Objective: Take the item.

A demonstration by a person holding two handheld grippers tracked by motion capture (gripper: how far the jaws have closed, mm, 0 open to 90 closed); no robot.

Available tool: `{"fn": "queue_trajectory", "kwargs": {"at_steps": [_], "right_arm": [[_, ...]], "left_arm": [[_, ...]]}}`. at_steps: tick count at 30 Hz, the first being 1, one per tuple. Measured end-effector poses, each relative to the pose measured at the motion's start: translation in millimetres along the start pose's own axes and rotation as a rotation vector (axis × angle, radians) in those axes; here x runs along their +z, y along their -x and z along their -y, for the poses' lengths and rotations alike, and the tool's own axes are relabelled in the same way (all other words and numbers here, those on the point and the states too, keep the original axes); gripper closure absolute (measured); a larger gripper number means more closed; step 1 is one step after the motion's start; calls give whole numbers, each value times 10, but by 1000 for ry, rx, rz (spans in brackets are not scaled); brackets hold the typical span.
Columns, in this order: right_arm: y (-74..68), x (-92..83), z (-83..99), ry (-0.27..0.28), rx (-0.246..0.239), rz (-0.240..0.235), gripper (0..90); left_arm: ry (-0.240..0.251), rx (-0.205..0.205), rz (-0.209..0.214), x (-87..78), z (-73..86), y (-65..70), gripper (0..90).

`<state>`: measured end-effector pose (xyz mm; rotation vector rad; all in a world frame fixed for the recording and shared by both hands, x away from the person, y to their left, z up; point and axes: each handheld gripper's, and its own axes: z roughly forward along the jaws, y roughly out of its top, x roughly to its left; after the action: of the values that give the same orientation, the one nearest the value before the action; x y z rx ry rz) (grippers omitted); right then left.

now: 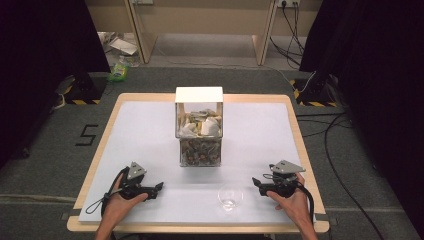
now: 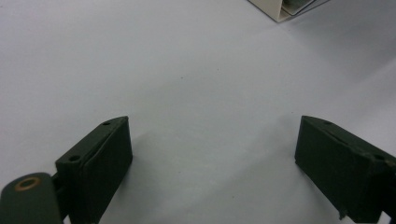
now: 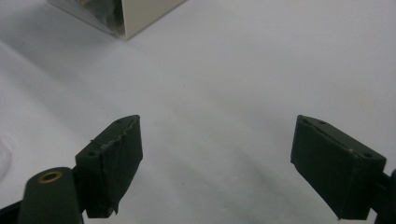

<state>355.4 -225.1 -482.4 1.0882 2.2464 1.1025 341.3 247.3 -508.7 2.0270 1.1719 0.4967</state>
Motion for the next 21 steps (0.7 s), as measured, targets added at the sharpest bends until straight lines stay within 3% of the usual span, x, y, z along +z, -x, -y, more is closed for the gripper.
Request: {"fn": "queue_trajectory", "kwargs": {"at_steps": [5, 13, 21], "right_arm": [[-37, -113, -150, 94, -20, 5, 225], [-101, -219, -410, 193, -19, -24, 270], [-209, -282, -631, 250, -65, -46, 325]], "left_arm": [[0, 0, 2, 1, 0, -1, 103], [0, 0, 0, 0, 0, 0, 103], [-1, 2, -1, -1, 0, 0, 103]]}}
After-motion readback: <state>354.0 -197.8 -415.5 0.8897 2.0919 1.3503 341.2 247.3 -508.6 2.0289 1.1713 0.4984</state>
